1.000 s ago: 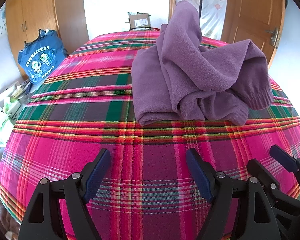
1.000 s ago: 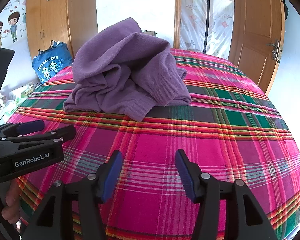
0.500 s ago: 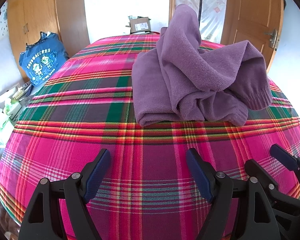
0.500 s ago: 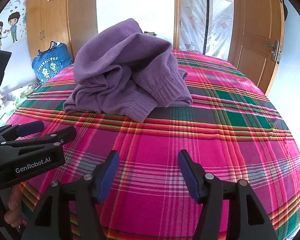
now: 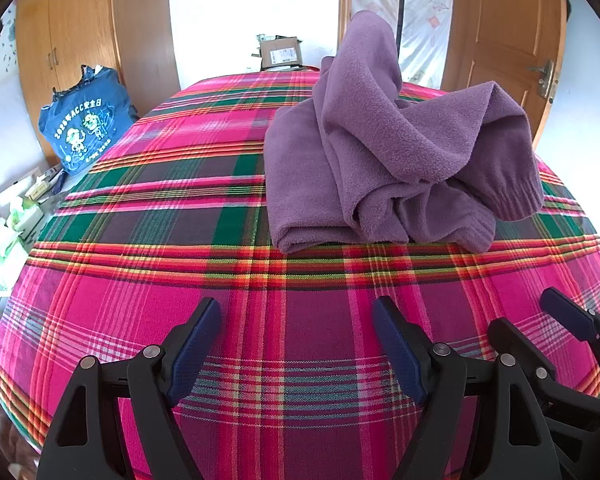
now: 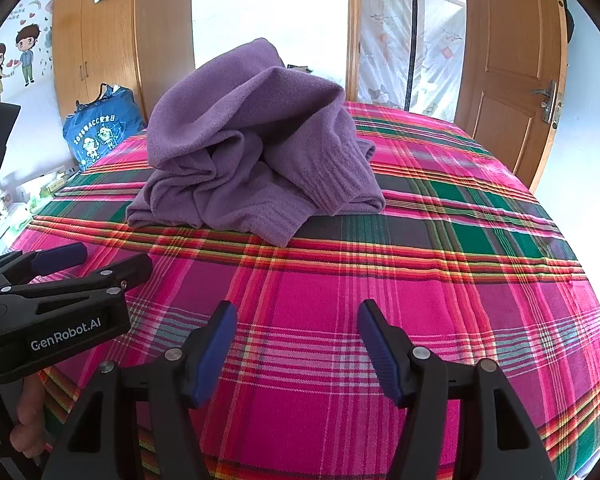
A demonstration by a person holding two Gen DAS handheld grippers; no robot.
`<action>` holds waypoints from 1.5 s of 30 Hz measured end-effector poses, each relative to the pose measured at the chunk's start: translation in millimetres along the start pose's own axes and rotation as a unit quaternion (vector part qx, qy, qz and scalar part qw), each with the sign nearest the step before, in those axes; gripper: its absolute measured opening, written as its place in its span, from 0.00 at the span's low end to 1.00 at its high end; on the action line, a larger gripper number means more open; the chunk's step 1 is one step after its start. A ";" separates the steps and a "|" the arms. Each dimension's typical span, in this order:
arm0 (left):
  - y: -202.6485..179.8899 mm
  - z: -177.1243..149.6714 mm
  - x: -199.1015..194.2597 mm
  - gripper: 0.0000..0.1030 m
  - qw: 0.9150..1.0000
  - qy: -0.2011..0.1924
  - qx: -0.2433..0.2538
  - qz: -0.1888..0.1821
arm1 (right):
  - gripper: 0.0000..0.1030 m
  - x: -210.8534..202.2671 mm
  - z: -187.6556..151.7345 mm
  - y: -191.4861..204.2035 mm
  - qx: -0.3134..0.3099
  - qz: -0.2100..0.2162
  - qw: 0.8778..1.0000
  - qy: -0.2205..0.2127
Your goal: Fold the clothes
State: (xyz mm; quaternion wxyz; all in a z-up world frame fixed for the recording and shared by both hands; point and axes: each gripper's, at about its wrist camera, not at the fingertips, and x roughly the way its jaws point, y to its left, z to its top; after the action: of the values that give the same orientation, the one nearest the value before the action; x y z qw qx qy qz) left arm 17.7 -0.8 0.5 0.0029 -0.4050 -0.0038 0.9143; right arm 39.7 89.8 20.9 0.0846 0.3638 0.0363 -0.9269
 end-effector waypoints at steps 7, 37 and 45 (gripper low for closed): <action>0.4 -0.6 0.6 0.77 1.000 0.001 0.000 -0.001 | 0.62 -0.3 -0.4 0.3 0.001 -0.001 1.000 0.000; -38.2 68.0 -26.7 0.78 0.977 -0.080 0.184 -0.075 | 0.24 2.2 21.5 -60.0 0.072 0.045 0.996 0.023; -61.6 82.5 -20.4 0.78 0.961 -0.086 0.252 -0.076 | 0.24 8.1 29.8 -69.3 0.074 0.042 0.996 0.028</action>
State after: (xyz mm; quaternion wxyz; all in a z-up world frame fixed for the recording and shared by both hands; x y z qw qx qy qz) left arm -29.5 60.2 71.6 0.1741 -0.3098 0.1959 0.9140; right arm 1.3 153.0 37.6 0.0958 0.3960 -0.0452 -0.9121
